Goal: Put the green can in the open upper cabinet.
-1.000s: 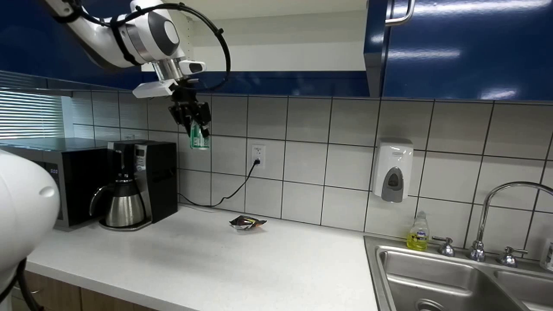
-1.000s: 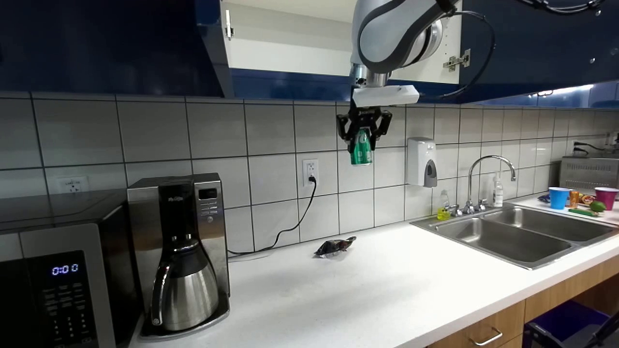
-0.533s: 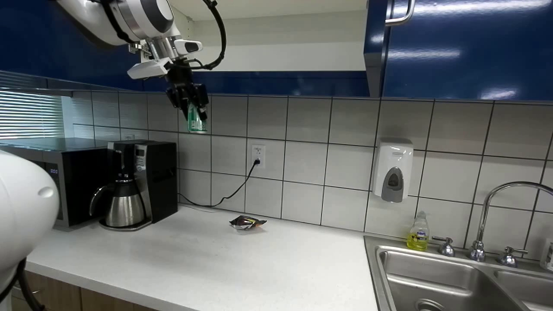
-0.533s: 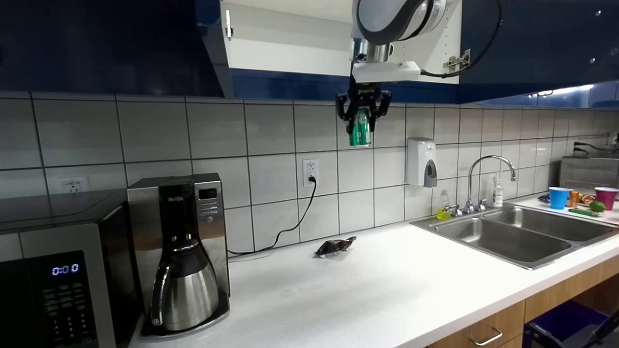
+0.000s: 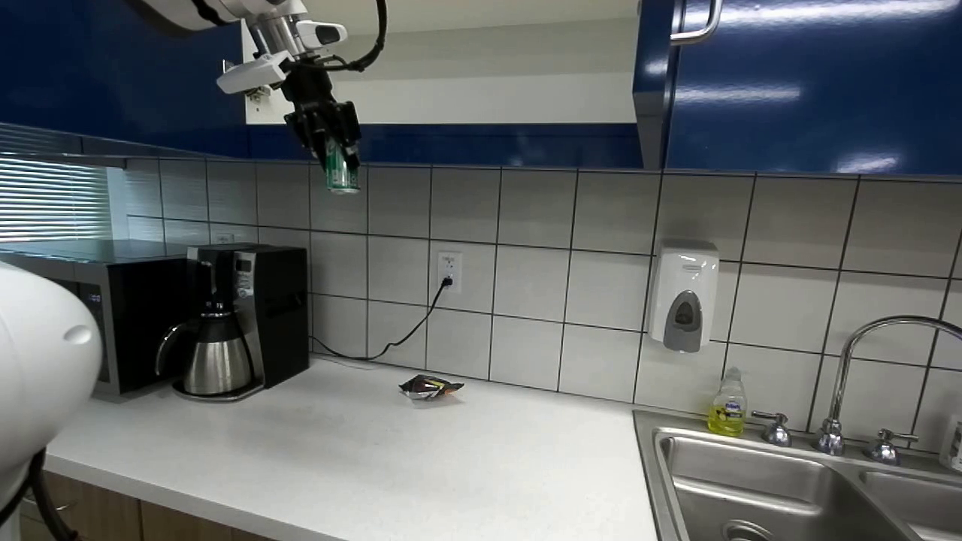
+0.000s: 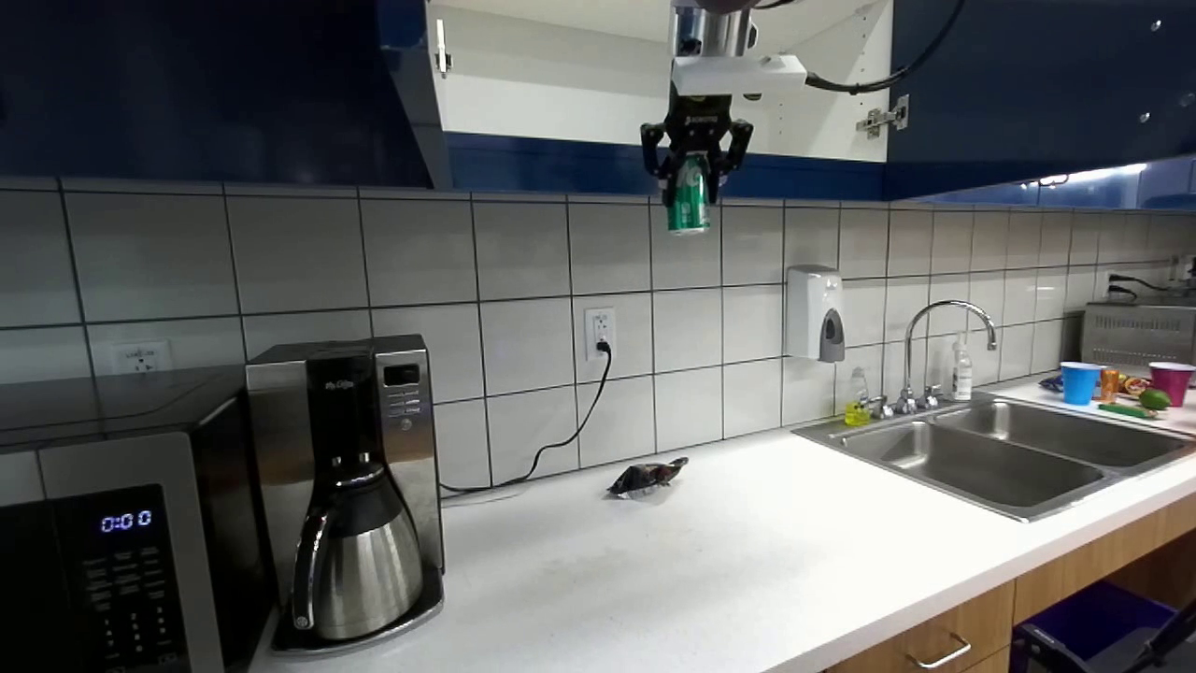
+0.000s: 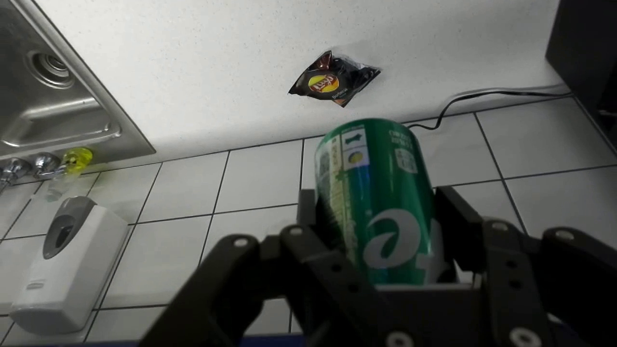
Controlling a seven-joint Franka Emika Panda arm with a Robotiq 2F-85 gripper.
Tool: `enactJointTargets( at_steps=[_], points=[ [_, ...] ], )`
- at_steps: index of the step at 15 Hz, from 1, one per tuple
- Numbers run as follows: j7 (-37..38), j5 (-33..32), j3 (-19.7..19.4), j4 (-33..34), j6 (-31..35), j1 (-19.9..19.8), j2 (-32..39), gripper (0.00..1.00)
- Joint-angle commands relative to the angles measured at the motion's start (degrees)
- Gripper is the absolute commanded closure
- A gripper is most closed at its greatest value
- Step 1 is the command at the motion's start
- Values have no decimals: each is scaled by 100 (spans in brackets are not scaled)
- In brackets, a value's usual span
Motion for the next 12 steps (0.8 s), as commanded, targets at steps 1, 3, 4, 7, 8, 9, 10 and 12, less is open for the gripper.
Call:
enactJointTargets(
  at_steps=[1,3,4,7,8,9,10,12],
  points=[
    [-173,103,200,781,-525,-195,183,62],
    [-119,48,250,1146,-708,-207,299,62],
    [-113,33,271,1306,-779,-209,358,62],
    [-74,-19,334,1812,-1016,-203,579,62],
    [-75,-17,335,1945,-1076,-194,643,62],
    [-76,-20,336,2117,-1151,-188,740,62],
    [-76,-32,341,2280,-1222,-180,833,62],
    [-37,-58,345,2586,-1372,-163,1005,62]
  ],
)
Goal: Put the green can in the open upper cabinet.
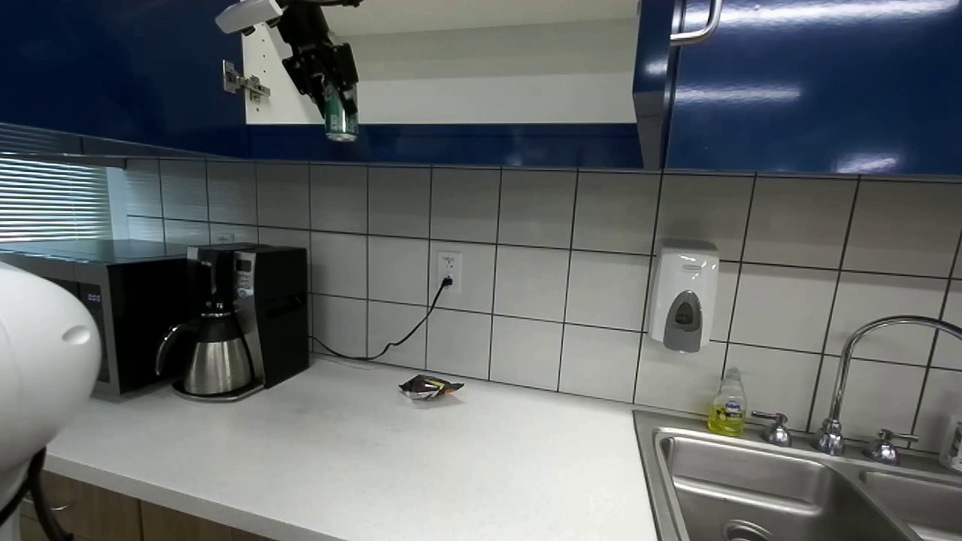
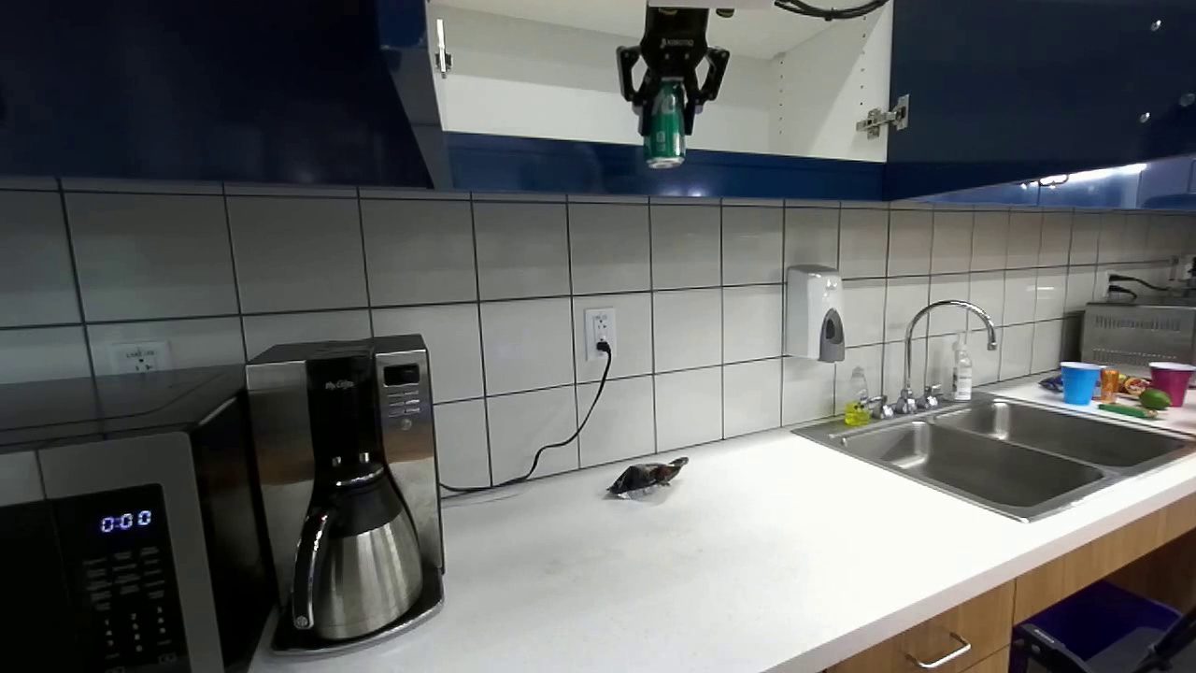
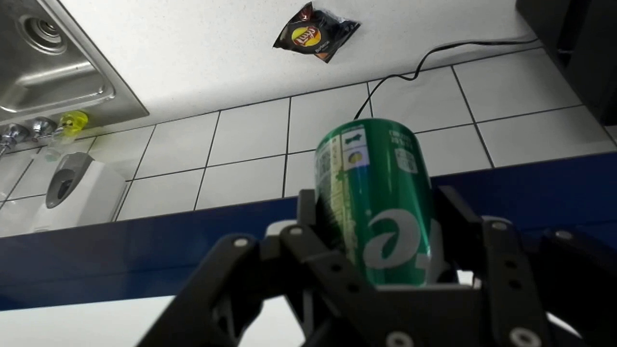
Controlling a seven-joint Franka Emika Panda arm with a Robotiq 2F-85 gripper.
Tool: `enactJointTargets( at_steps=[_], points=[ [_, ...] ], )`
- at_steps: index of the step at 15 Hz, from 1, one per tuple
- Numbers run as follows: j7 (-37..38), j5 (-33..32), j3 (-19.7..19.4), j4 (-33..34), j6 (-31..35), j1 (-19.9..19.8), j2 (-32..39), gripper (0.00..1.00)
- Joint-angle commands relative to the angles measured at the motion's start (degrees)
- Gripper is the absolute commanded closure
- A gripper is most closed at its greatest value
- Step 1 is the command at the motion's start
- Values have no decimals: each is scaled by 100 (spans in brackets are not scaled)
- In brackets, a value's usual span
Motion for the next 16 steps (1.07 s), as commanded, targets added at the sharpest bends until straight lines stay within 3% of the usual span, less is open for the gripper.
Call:
enactJointTargets(
  at_steps=[1,16],
  points=[
    [-33,-62,142,856,-462,-125,447,62],
    [44,-332,83,2870,-1330,79,1561,62]
  ],
)
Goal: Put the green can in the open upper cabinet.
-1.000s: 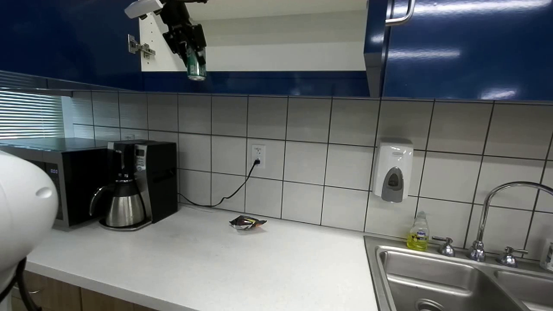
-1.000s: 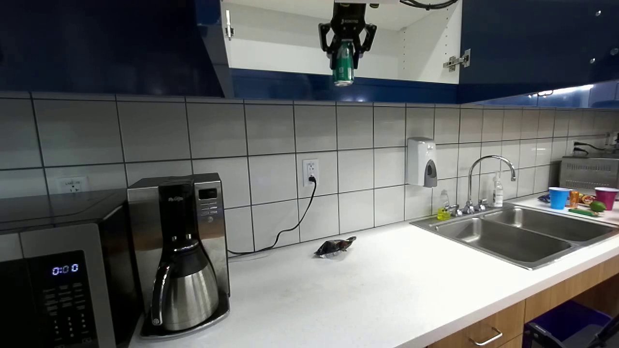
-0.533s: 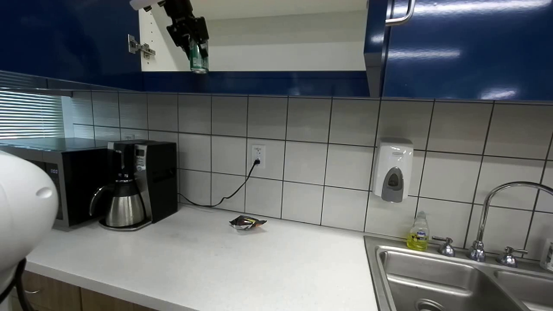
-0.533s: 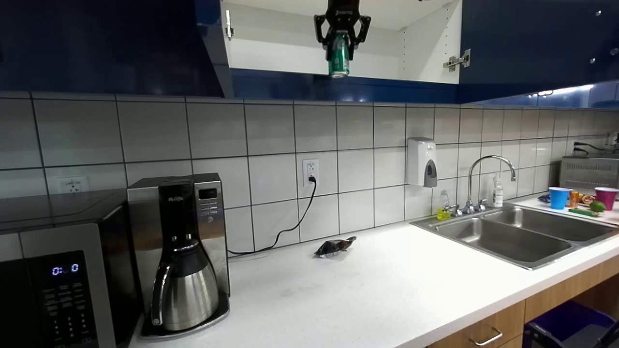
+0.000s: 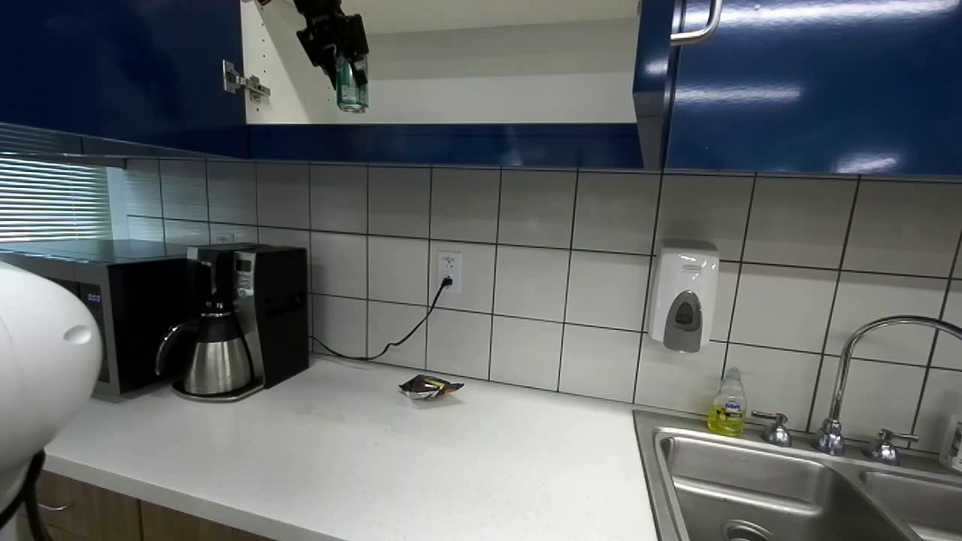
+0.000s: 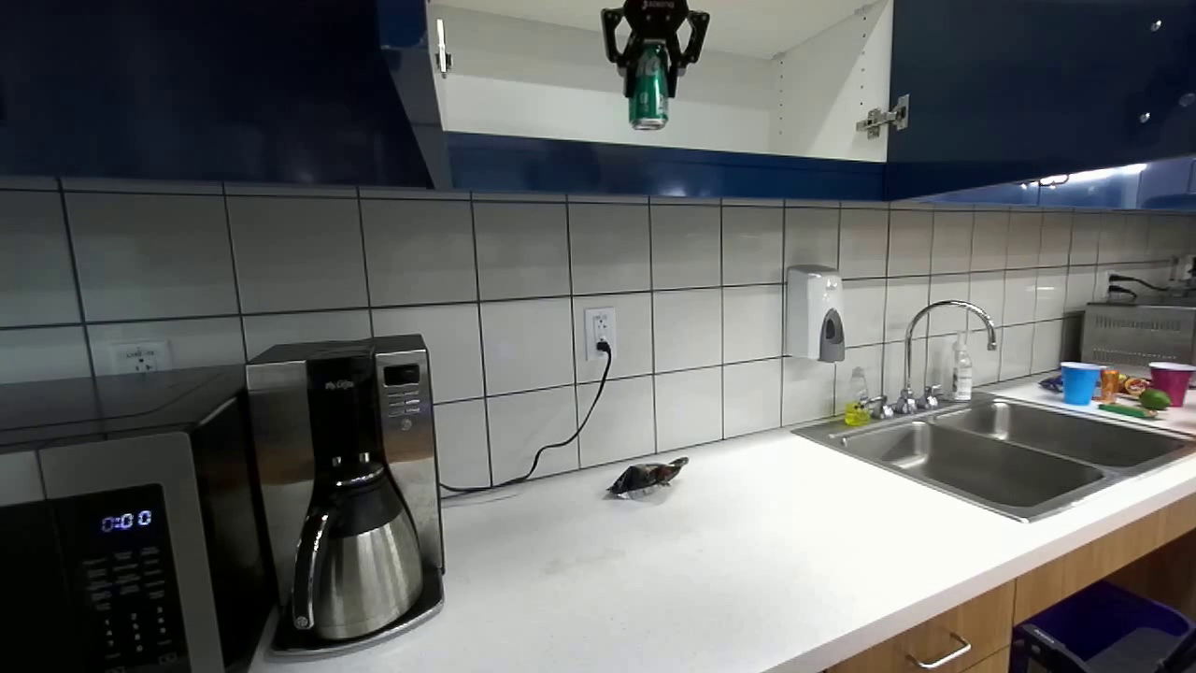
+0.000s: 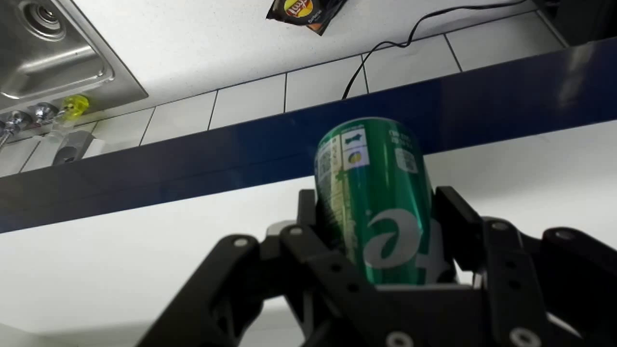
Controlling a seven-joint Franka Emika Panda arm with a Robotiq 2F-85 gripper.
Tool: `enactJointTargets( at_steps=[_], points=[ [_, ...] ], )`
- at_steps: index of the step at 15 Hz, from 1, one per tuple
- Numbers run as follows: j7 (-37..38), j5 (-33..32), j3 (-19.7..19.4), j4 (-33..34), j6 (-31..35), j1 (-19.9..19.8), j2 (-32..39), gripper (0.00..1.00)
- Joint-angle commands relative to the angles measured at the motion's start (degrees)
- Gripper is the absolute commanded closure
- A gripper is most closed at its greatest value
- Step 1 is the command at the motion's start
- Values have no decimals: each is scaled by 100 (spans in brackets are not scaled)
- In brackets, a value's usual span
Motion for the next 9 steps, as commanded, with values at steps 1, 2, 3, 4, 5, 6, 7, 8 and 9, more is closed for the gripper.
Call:
enactJointTargets(
  at_steps=[1,2,3,4,5,6,7,8,9],
  points=[
    [34,-193,5,784,-324,71,468,62],
    [48,-227,-9,902,-351,91,561,62],
    [38,-239,35,956,-345,40,617,62],
    [43,-261,31,1054,-343,44,698,62],
    [43,-278,26,1143,-346,46,778,62],
    [39,-285,21,1237,-355,46,863,62],
    [42,-293,16,1322,-361,47,938,62],
    [42,-284,10,1413,-377,48,1016,62],
    [25,-257,4,1496,-402,46,1088,62]
  ],
)
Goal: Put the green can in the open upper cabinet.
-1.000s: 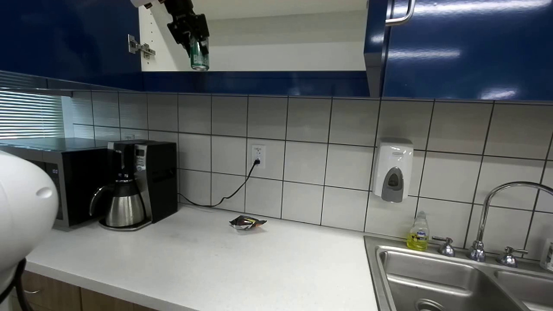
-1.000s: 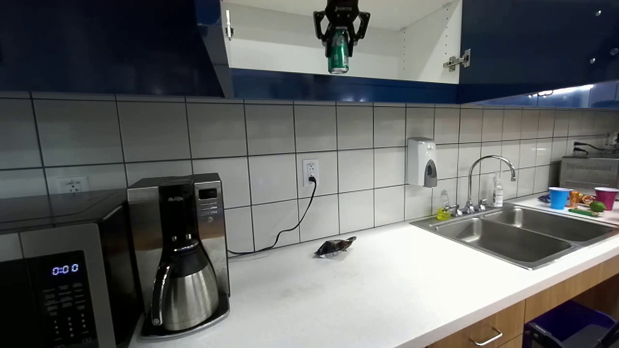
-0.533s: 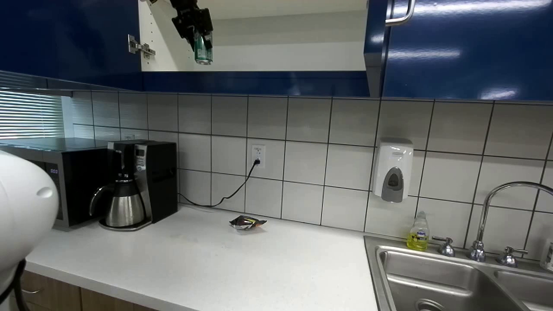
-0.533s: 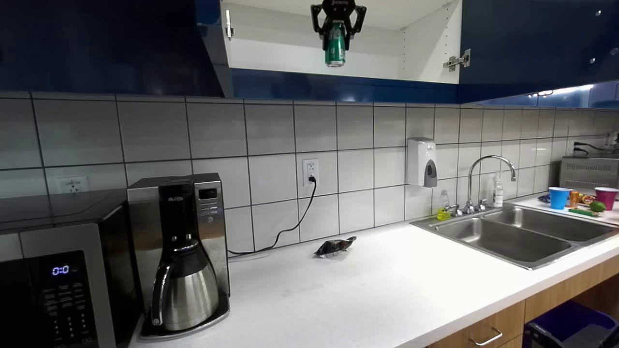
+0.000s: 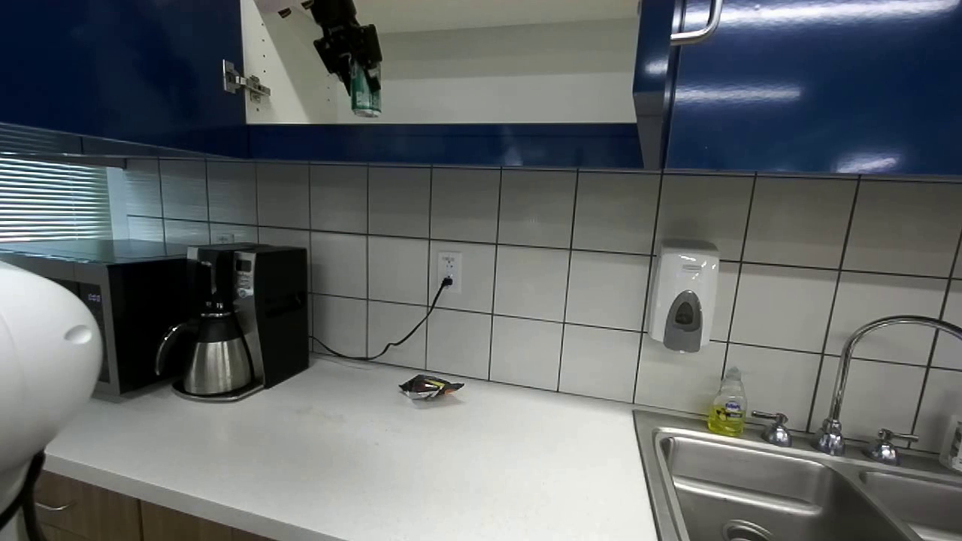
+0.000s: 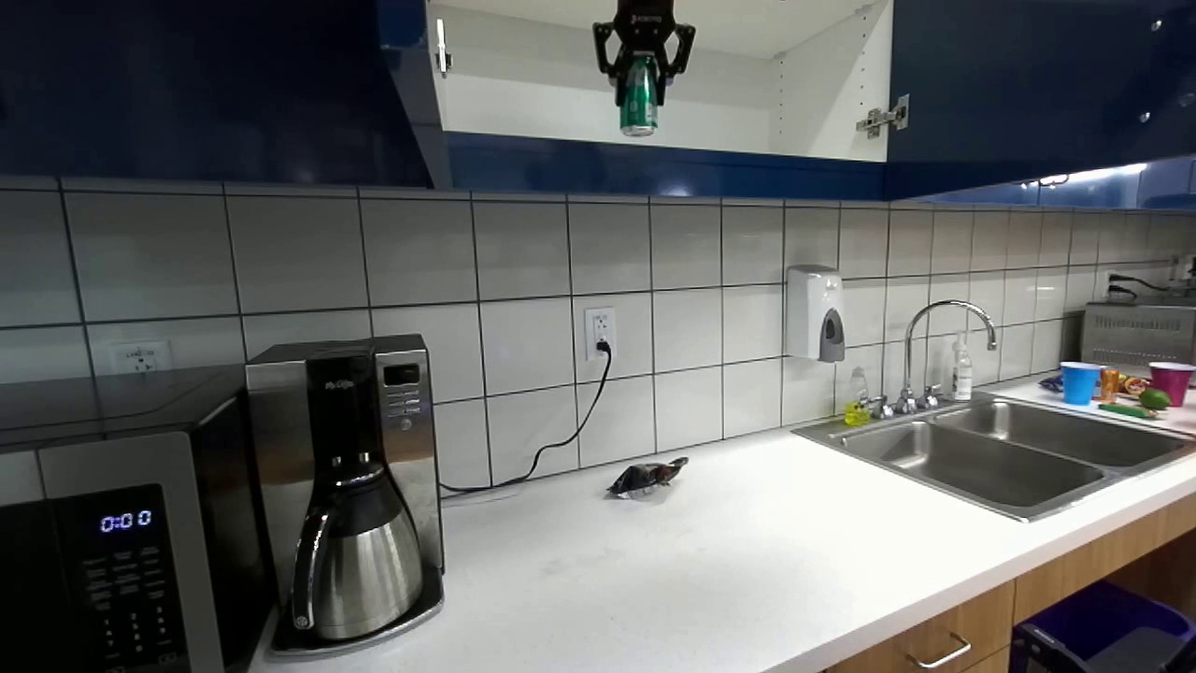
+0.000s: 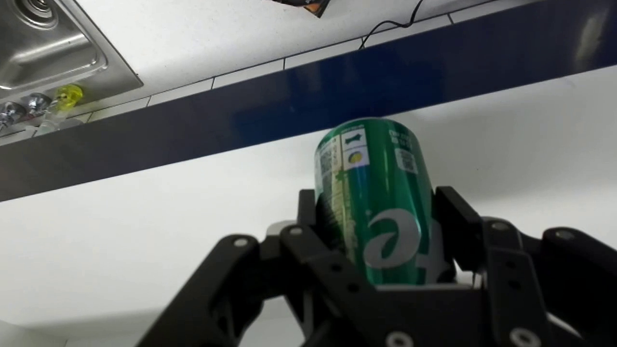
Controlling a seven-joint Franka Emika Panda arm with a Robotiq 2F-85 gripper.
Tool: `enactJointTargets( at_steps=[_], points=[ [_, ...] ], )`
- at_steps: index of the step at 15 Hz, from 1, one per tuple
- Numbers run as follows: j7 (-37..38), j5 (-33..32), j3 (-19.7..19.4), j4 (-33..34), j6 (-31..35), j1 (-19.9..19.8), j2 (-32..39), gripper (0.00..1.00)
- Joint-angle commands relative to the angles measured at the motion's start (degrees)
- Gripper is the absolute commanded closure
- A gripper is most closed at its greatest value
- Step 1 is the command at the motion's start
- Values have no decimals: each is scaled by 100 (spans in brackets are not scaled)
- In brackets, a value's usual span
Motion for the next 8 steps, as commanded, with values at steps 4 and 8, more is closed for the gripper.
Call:
enactJointTargets(
  at_steps=[4,8],
  points=[
    [26,-84,-14,909,-388,40,616,62],
    [46,-88,-36,1193,-472,51,875,62]
  ],
)
